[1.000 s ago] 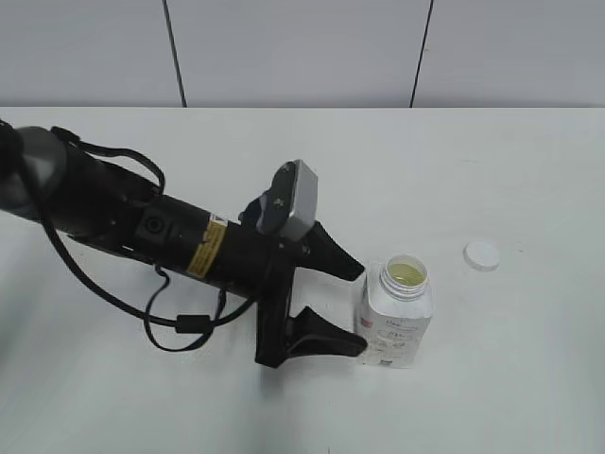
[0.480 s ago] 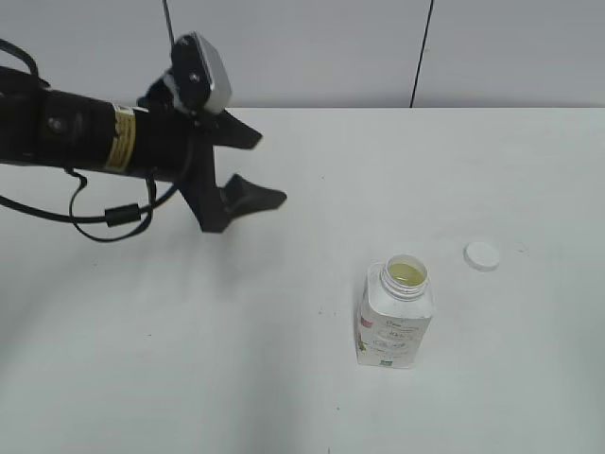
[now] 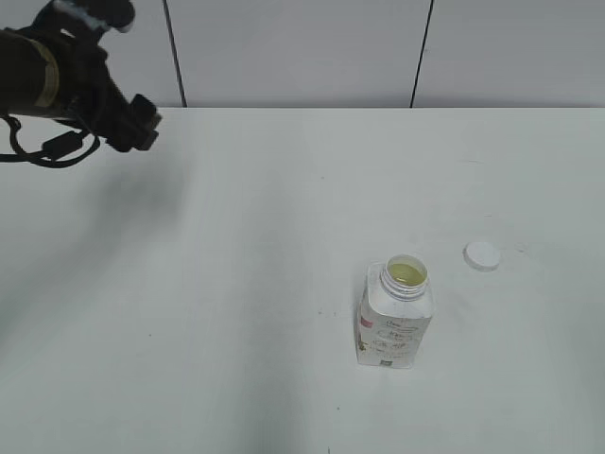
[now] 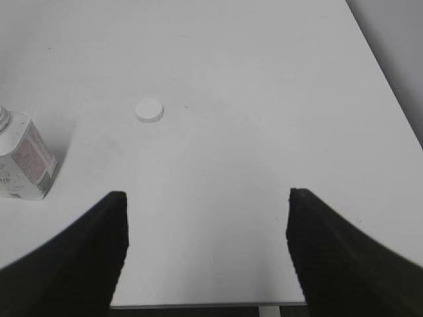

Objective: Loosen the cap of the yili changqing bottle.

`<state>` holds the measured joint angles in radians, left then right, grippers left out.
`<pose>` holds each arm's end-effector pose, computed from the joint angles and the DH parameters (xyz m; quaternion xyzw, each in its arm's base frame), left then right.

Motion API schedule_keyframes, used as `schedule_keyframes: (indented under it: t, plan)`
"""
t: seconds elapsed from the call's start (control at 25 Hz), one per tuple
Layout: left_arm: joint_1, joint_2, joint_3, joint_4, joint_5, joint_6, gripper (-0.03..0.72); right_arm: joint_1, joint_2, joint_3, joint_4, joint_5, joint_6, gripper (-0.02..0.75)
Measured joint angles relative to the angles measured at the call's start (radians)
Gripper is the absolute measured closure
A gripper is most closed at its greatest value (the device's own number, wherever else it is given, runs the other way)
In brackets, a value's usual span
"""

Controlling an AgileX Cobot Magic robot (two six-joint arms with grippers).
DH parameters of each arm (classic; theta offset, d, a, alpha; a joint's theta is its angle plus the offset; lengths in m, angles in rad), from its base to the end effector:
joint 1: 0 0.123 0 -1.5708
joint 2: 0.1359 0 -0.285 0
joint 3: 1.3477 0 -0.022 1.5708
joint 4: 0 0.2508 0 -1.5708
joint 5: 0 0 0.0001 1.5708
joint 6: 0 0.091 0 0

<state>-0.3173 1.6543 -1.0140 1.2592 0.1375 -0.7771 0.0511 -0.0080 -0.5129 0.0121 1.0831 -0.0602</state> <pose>0.3473 -0.1015 0.2375 0.3137 0.8244 0.0954 0.4613 -0.0086 0.0005 0.2790 -0.0478 0.8523 0.0037 0.5209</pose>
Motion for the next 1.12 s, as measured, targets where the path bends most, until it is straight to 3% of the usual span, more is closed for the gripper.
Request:
schedule_keyframes:
  t: [0.12, 0.2, 0.32, 0.48, 0.76, 1.12]
  plan:
    - [0.000, -0.014, 0.000, -0.119, 0.193, 0.008, 0.102, 0.000, 0.000, 0.000, 0.000, 0.000, 0.000, 0.150]
    - [0.001, -0.035, 0.000, -0.267, 0.276, 0.076, 0.102, 0.000, 0.000, 0.000, 0.000, 0.000, 0.000, 0.150]
    - [0.001, -0.077, 0.000, -0.535, 0.353, 0.292, 0.102, 0.000, 0.000, 0.000, 0.000, 0.000, 0.000, 0.150]
    - [0.001, -0.148, 0.000, -0.782, 0.524, 0.529, 0.102, 0.000, 0.000, 0.000, 0.000, 0.000, 0.000, 0.150]
    - [0.001, -0.311, 0.000, -0.947, 0.785, 0.617, 0.102, 0.000, 0.000, 0.000, 0.000, 0.000, 0.001, 0.150]
    - [0.001, -0.623, 0.126, -1.054, 0.863, 0.684, 0.102, 0.000, 0.000, 0.000, 0.000, 0.000, 0.001, 0.150]
